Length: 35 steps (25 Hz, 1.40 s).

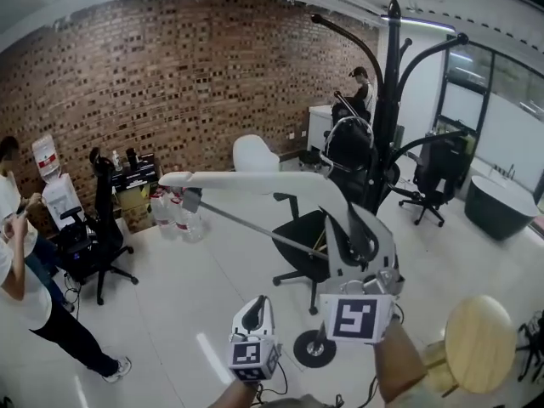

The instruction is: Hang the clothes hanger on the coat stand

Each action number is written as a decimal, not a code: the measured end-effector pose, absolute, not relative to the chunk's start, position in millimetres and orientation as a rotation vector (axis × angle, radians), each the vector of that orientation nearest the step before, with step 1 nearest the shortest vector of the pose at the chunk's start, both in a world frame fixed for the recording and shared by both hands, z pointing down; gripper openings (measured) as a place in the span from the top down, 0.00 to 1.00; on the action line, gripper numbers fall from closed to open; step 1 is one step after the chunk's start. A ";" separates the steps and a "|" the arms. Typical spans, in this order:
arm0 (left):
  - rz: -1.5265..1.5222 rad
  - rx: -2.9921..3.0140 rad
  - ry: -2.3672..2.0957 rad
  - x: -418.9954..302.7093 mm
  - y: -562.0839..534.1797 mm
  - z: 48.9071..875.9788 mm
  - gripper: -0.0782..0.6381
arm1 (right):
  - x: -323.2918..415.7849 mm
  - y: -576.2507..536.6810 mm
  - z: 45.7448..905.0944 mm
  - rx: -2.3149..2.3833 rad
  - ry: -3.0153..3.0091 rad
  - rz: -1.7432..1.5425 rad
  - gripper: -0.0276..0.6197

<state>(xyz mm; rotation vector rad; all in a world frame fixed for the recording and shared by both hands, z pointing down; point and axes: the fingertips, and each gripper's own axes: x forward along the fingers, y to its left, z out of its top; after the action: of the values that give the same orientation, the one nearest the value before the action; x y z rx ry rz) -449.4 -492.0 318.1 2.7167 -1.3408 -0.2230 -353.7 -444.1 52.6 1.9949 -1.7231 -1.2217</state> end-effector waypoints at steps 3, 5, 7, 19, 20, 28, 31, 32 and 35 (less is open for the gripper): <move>-0.203 2.702 -1.321 -478.5 -506.5 316.0 0.85 | -368.9 -476.4 45.3 1.993 -1.644 -1.168 0.78; -0.194 2.700 -1.312 -485.1 -513.3 313.6 0.85 | -362.1 -492.3 57.2 1.993 -1.590 -1.106 0.78; -0.191 2.710 -1.295 -479.8 -516.2 317.1 0.85 | -344.6 -502.2 80.5 2.015 -1.551 -1.046 0.78; -0.156 2.781 -1.166 -358.4 -478.3 352.8 0.85 | -180.0 -504.1 173.9 2.060 -1.363 -0.822 0.76; -0.148 2.782 -1.159 -359.6 -482.3 349.4 0.85 | -185.6 -505.3 172.6 2.059 -1.378 -0.832 0.76; -0.119 2.851 -1.045 -369.2 -486.0 355.0 0.86 | -249.0 -476.6 198.2 2.197 -1.756 -0.725 0.79; -0.072 2.875 -0.985 -380.2 -476.0 371.9 0.88 | -265.6 -450.3 259.1 2.311 -1.960 -0.416 0.97; -0.040 2.874 -0.963 -384.0 -471.7 383.0 0.88 | -270.6 -440.3 287.5 2.327 -2.006 -0.298 0.97; 0.087 2.854 -0.891 -395.5 -455.2 429.1 0.88 | -289.0 -402.0 374.6 2.361 -2.036 0.010 0.97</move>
<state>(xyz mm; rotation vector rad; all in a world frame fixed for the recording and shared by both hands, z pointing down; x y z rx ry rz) -395.5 -455.2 429.1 2.8541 -0.8912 0.0870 -289.0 -402.0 374.6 2.3611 -2.0359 0.0105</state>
